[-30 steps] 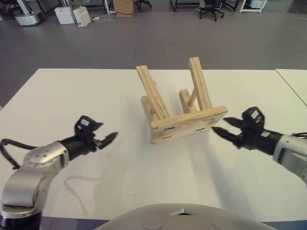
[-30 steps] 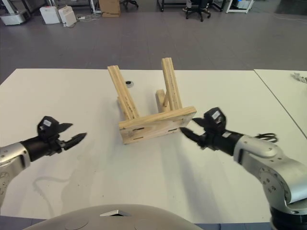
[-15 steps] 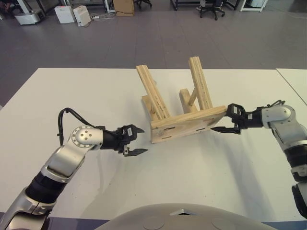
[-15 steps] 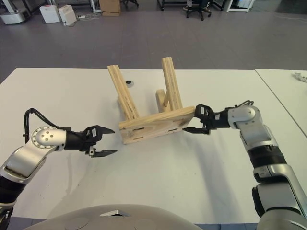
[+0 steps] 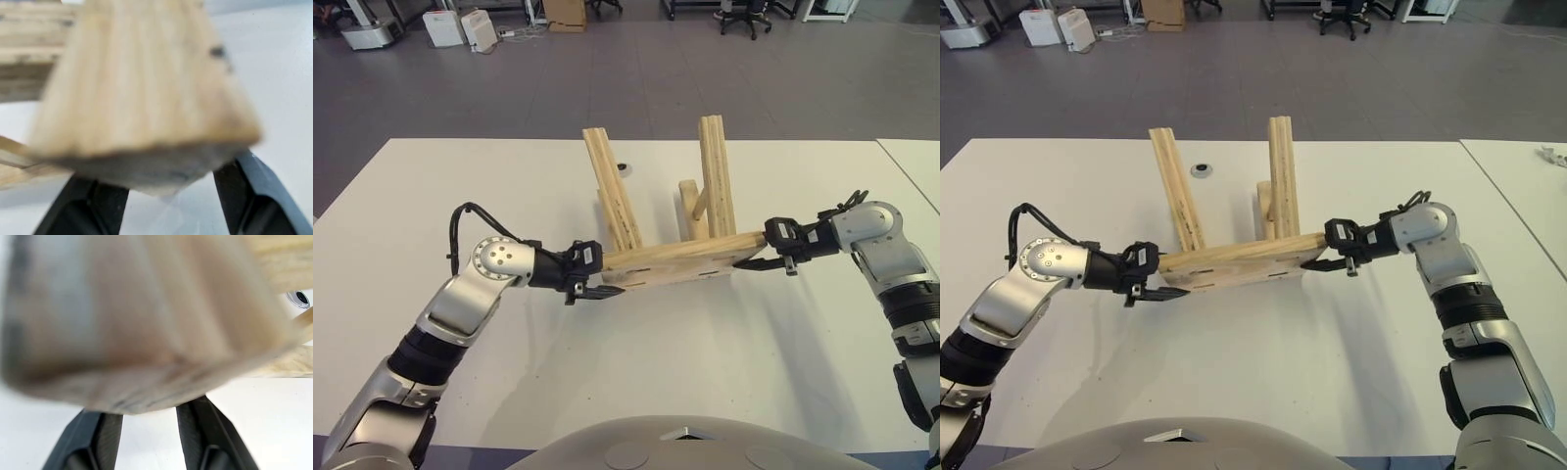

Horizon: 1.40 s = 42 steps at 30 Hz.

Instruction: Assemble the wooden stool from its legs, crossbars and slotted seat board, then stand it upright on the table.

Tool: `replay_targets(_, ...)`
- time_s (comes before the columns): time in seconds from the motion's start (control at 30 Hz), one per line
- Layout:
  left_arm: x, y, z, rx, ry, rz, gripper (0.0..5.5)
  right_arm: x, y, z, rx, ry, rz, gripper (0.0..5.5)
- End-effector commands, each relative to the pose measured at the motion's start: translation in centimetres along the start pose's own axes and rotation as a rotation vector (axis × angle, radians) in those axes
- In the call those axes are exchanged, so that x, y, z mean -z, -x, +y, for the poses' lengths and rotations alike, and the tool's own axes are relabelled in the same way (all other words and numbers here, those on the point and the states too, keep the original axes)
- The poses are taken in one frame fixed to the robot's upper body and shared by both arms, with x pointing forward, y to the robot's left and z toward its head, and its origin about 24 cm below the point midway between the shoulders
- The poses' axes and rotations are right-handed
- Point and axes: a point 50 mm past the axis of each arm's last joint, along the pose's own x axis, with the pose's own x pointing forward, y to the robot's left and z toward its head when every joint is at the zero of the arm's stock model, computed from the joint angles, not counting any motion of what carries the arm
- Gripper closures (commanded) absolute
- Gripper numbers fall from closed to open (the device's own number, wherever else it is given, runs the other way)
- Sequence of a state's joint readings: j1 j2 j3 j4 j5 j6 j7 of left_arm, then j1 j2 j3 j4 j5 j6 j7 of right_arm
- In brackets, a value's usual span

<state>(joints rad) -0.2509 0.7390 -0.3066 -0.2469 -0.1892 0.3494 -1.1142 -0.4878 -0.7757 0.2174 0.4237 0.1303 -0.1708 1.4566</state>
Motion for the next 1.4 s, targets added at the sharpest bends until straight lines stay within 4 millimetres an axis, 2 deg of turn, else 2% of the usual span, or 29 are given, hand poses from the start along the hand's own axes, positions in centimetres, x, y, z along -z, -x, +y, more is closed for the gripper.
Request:
replay_targets(0.03, 1.3, 1.8, 0.6, -0.017, -0.002, 0.07, 3.67, -1.8, 0.8, 0.5, -0.01, 0.079, -0.056, 4.08)
replay_targets(0.13, 1.3, 2.1, 0.7, 0.014, -0.01, 0.061, 4.15, -2.9, 0.4, 1.0, -0.034, 0.094, -0.1, 4.16)
replay_targets(0.2, 0.6, 2.2, 0.7, 0.046, -0.022, 0.018, 4.16, -3.8, 0.4, 1.0, -0.037, 0.083, -0.145, 4.16)
replay_targets(0.23, -0.5, 2.5, 0.8, 0.061, -0.019, -0.04, 4.16, -4.5, 0.6, 0.8, -0.035, 0.064, -0.182, 4.16)
replay_targets(0.33, -5.3, 4.5, 1.3, 0.142, 0.045, -0.268, 4.17, -8.8, 2.5, -0.2, -0.054, -0.056, -0.392, 4.16)
replay_targets(0.4, -9.5, 7.3, 2.5, 0.231, 0.125, -0.386, 4.17, -13.3, 5.5, -1.2, -0.146, -0.209, -0.56, 4.14)
replay_targets(0.5, -14.9, 11.5, 3.8, 0.363, 0.28, -0.502, 4.17, -19.2, 9.9, -1.8, -0.364, -0.391, -0.665, 4.11)
replay_targets(0.57, -17.0, 13.5, 4.0, 0.451, 0.381, -0.522, 4.16, -21.7, 11.4, -1.5, -0.481, -0.483, -0.629, 4.09)
replay_targets(0.7, -19.4, 15.3, 4.3, 0.575, 0.515, -0.524, 4.16, -24.2, 11.8, -2.5, -0.68, -0.67, -0.617, 4.09)
replay_targets(0.77, -20.1, 16.0, 5.2, 0.668, 0.648, -0.562, 4.17, -23.5, 11.0, -2.9, -0.775, -0.807, -0.619, 4.15)
replay_targets(0.8, -19.5, 16.2, 5.4, 0.707, 0.738, -0.583, 4.18, -22.4, 10.3, -2.4, -0.828, -0.883, -0.592, 4.16)
replay_targets(0.9, -14.4, 16.5, 3.6, 0.767, 1.024, -0.529, 4.2, -18.2, 8.9, 0.8, -0.979, -1.135, -0.547, 4.17)
replay_targets(1.03, -11.9, 16.1, 2.1, 0.836, 1.215, -0.47, 4.2, -15.3, 8.7, 3.2, -1.05, -1.343, -0.537, 4.17)
replay_targets(1.13, -9.9, 15.9, 0.3, 0.814, 1.338, -0.385, 4.2, -13.6, 8.3, 4.0, -1.036, -1.443, -0.537, 4.17)
replay_targets(1.2, -8.6, 15.4, 0.4, 0.736, 1.389, -0.351, 4.2, -12.3, 7.7, 5.0, -0.997, -1.492, -0.505, 4.17)
replay_targets(1.27, -7.2, 14.0, 0.7, 0.652, 1.394, -0.317, 4.19, -10.2, 6.9, 5.4, -0.901, -1.548, -0.523, 4.17)
replay_targets(1.3, -6.6, 13.3, 0.8, 0.617, 1.39, -0.303, 3.8, -9.3, 6.6, 5.3, -0.851, -1.56, -0.541, 3.76)
replay_targets(1.4, -4.6, 11.4, 0.7, 0.483, 1.357, -0.305, 3.26, -7.7, 5.3, 5.5, -0.719, -1.541, -0.556, 3.17)
